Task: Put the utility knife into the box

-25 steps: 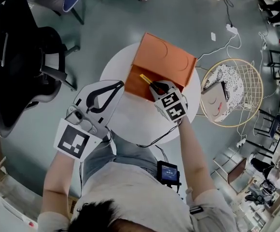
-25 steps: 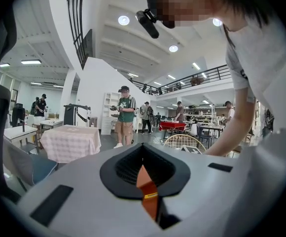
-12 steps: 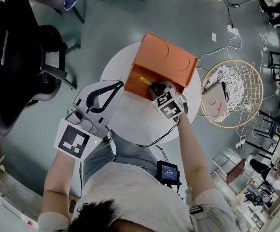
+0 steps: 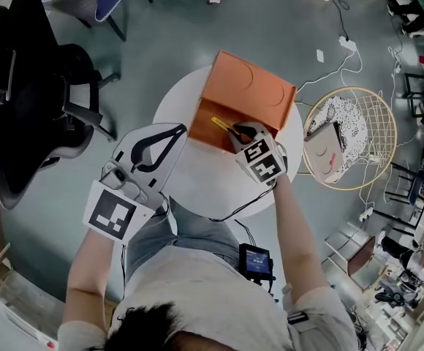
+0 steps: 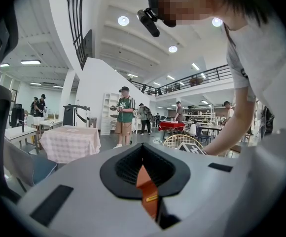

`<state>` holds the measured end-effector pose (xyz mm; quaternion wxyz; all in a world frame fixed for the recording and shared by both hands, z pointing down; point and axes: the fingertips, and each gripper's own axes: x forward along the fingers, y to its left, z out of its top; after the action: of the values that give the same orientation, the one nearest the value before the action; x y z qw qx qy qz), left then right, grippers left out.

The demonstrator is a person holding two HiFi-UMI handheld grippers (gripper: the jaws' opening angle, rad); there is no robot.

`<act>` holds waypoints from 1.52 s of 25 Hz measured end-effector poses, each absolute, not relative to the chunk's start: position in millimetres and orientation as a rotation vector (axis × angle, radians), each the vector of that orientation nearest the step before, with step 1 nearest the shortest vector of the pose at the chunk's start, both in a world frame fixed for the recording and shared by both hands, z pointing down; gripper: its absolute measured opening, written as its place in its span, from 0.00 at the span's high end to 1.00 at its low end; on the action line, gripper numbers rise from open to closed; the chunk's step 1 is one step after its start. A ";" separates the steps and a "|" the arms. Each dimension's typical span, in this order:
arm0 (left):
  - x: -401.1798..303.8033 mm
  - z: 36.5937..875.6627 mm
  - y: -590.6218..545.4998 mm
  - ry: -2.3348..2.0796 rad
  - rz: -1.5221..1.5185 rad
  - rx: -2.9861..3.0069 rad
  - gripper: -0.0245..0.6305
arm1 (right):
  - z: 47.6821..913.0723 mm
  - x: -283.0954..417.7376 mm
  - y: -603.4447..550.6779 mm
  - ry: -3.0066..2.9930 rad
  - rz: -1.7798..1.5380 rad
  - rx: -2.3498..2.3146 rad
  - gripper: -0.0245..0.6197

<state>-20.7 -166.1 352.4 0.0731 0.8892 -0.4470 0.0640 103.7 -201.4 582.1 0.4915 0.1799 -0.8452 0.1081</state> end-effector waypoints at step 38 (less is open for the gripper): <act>21.8 278.0 -31.4 -0.469 0.049 3.082 0.95 | 264.9 59.3 -18.4 -2.608 0.138 1.584 0.95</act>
<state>21.8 -31.4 278.0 0.0119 0.9884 -0.1505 0.0157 59.3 -18.4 264.9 0.0435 0.5181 -0.8530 0.0451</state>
